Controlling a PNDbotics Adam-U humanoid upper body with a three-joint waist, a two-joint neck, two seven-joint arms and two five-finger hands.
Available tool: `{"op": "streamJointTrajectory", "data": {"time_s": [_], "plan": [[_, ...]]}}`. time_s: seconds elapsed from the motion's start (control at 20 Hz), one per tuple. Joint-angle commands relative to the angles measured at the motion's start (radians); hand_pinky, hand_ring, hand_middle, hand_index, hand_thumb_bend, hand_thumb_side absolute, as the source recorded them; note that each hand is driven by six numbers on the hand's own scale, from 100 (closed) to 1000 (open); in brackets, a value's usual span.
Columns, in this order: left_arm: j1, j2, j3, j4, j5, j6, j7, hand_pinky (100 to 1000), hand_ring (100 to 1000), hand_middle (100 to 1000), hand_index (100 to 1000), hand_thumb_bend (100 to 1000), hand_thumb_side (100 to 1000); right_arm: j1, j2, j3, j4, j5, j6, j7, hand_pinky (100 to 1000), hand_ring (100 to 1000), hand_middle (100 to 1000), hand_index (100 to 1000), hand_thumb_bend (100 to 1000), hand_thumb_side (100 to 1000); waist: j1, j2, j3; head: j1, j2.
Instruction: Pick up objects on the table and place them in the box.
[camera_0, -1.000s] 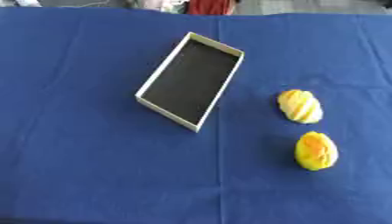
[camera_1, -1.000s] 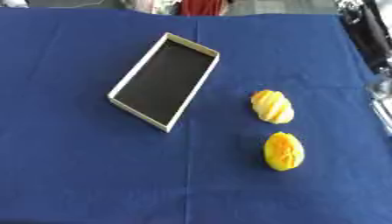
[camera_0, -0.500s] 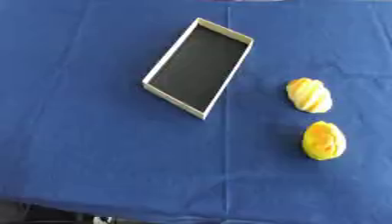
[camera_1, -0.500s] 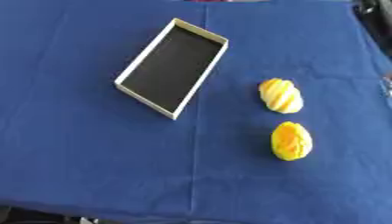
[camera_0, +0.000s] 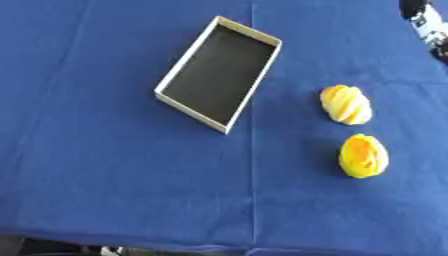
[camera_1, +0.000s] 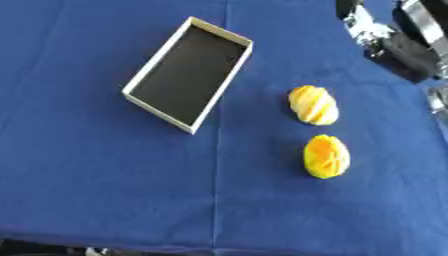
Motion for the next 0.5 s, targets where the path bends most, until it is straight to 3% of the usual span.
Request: {"op": "streamJointTrajectory", "data": {"time_s": [0.05,0.35,0.5], "plan": [[-0.005,0.028,0.011,-0.02,-0.004,-0.004,-0.002,1000,861,866,952,176,958,0.002,-0.042,0.002,-0.017,0.057,-0.016,0.027,838,900,876,883,100,906,0.001,-0.018,0.0,-0.028,-0.019],[-0.003,0.028,0.011,-0.02,-0.003,-0.003,-0.002,1000,861,867,952,176,957,0.024,-0.052,0.019,-0.017,0.103,-0.04,0.068,840,902,874,884,100,842,0.003,-0.018,-0.004,-0.051,-0.043],[-0.003,0.029,0.011,-0.02,-0.004,-0.003,-0.003,1000,861,867,952,176,957,0.04,-0.061,0.028,-0.017,0.123,-0.062,0.096,842,905,870,882,102,734,0.005,-0.017,-0.006,-0.047,-0.042]]}}
